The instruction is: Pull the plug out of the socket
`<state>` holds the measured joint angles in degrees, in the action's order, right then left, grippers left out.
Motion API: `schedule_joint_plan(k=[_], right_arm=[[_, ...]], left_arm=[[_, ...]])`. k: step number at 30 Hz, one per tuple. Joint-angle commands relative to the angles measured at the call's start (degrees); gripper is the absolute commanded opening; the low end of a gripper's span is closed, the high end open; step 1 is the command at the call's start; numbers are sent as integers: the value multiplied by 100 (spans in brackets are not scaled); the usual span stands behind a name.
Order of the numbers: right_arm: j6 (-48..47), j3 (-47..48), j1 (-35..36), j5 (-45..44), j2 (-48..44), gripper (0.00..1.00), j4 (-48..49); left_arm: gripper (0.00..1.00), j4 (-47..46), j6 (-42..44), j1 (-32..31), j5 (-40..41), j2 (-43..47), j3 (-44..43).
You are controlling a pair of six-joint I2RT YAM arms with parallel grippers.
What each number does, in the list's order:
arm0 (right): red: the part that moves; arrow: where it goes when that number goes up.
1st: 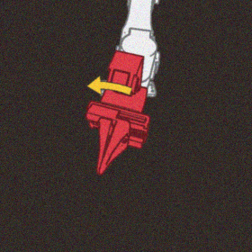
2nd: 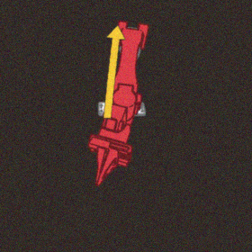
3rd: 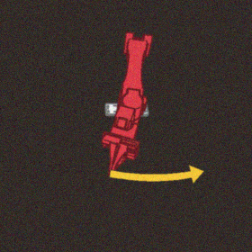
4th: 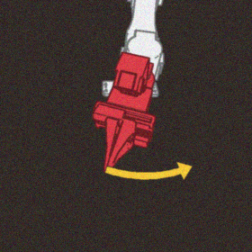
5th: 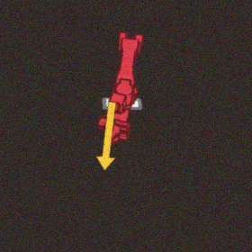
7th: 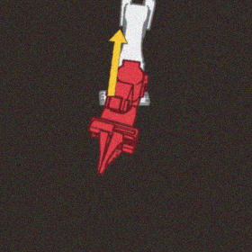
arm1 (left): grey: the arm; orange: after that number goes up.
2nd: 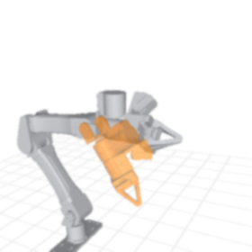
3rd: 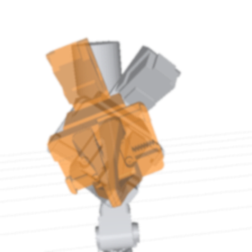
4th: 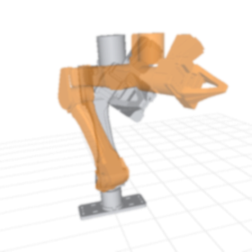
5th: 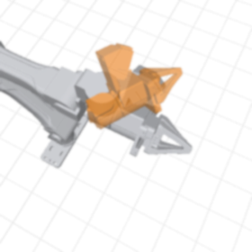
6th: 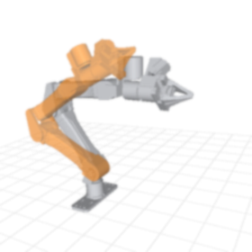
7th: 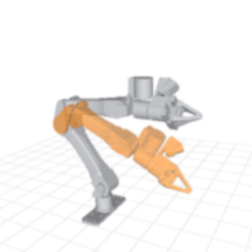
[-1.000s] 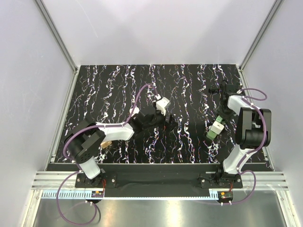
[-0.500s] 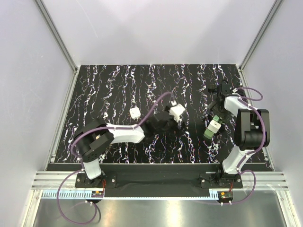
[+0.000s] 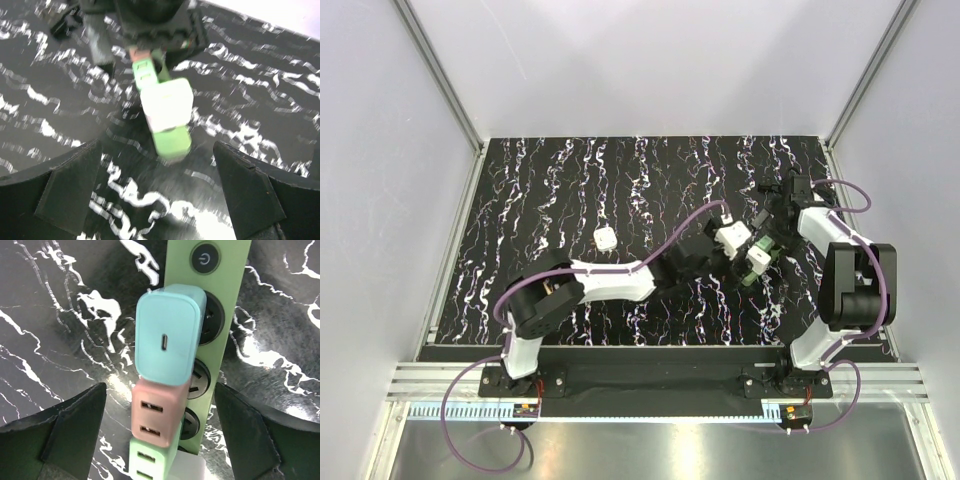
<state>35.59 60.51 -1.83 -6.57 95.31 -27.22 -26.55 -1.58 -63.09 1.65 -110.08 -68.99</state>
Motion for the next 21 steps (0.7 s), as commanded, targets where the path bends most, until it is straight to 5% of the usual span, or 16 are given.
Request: schedule_joint_plan(k=[1,21], right_arm=[[-184,-65,-107,402,-39,94,217],[-404,-338,-732,973,278,68,718]], left_arm=[[99,8,123,-107,-147,-408,-658],[99,730,484,-107,-507,-1542,-2145]])
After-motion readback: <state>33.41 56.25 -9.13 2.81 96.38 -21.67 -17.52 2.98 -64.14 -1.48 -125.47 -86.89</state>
